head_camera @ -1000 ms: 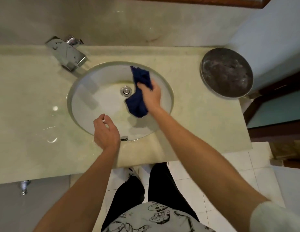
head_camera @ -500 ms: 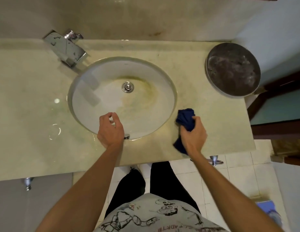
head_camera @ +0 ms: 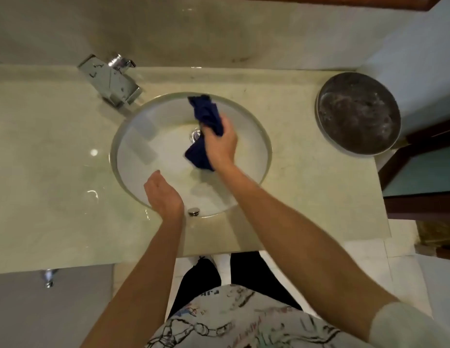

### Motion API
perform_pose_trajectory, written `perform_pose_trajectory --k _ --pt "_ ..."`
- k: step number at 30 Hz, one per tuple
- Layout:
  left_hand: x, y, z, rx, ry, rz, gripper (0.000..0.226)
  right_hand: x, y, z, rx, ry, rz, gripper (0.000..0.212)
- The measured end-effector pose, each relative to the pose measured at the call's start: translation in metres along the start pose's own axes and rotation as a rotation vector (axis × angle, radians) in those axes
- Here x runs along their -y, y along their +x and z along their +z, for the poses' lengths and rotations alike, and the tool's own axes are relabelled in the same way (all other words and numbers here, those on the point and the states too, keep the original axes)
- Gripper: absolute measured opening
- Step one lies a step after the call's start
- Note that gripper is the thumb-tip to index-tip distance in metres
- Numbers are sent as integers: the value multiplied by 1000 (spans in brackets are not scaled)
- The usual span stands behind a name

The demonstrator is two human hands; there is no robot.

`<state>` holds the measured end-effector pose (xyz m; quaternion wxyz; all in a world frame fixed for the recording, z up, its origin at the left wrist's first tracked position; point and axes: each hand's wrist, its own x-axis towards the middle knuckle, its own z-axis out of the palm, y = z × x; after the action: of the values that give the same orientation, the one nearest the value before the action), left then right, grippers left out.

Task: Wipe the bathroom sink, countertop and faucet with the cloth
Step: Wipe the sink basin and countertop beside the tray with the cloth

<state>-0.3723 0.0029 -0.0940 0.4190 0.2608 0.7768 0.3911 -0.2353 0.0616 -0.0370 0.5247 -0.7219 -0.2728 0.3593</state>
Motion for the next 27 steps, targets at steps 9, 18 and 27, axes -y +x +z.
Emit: perform_pose_trajectory --k 9,18,27 --pt "17 -25 6 94 456 379 26 51 193 -64 210 -793 -906 48" --pt "23 -20 10 98 585 475 40 18 259 -25 697 -1299 -1277 48" --pt "22 -22 12 95 658 458 36 -1 257 -134 629 -1349 -1057 57"
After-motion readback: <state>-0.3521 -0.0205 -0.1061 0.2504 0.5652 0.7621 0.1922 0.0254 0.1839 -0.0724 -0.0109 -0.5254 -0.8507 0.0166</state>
